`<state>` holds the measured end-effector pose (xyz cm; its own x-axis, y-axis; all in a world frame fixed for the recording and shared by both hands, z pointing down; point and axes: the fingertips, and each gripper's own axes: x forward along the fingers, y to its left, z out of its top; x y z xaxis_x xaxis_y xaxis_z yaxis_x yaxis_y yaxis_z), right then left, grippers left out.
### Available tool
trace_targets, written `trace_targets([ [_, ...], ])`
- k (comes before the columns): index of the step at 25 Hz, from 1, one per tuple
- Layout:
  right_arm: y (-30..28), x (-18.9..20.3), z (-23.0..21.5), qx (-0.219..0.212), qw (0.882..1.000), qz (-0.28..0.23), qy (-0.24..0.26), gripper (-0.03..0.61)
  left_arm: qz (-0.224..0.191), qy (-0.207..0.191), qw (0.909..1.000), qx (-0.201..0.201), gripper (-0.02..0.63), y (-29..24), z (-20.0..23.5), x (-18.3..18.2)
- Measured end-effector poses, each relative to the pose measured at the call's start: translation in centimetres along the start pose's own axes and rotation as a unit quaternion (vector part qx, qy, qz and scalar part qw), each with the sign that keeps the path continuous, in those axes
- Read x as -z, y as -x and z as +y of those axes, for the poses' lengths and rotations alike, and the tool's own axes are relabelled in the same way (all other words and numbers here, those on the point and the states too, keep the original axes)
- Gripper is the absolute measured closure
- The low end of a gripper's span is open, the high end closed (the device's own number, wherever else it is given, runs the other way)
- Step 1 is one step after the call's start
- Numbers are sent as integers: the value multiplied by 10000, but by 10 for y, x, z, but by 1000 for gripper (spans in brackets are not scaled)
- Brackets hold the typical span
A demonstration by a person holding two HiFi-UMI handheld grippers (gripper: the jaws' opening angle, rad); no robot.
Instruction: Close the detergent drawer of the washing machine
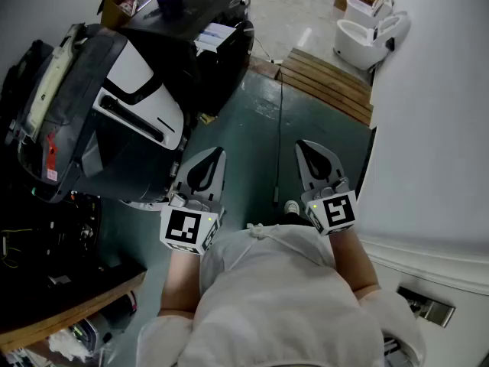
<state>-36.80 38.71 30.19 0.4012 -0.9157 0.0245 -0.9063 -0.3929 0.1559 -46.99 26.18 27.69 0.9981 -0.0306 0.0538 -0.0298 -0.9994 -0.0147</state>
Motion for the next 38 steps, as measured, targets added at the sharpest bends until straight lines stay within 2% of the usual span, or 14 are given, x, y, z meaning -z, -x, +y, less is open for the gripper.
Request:
trace_targets([
  [14, -13, 8, -11, 144, 9994, 32, -310, 575, 89, 139, 9999, -50, 595, -11, 14, 7],
  [17, -16, 11, -20, 232, 9987, 22, -445, 575, 93, 156, 9998, -82, 595, -16, 17, 10],
  [24, -44, 25, -55, 107, 9988, 184, -443, 574, 237, 249, 9989, -319, 595, -43, 27, 23],
  [27, -65, 34, -74, -81, 9987, 187, -472, 574, 295, 270, 9976, -560, 595, -62, 34, 28],
  [31, -100, 47, -103, -564, 9979, 162, -292, 574, 345, 310, 9942, -974, 595, -101, 42, 32],
  [38, -167, 68, -196, -1328, 9892, 261, -558, 574, 577, 408, 9818, -1762, 595, -200, 55, 34],
])
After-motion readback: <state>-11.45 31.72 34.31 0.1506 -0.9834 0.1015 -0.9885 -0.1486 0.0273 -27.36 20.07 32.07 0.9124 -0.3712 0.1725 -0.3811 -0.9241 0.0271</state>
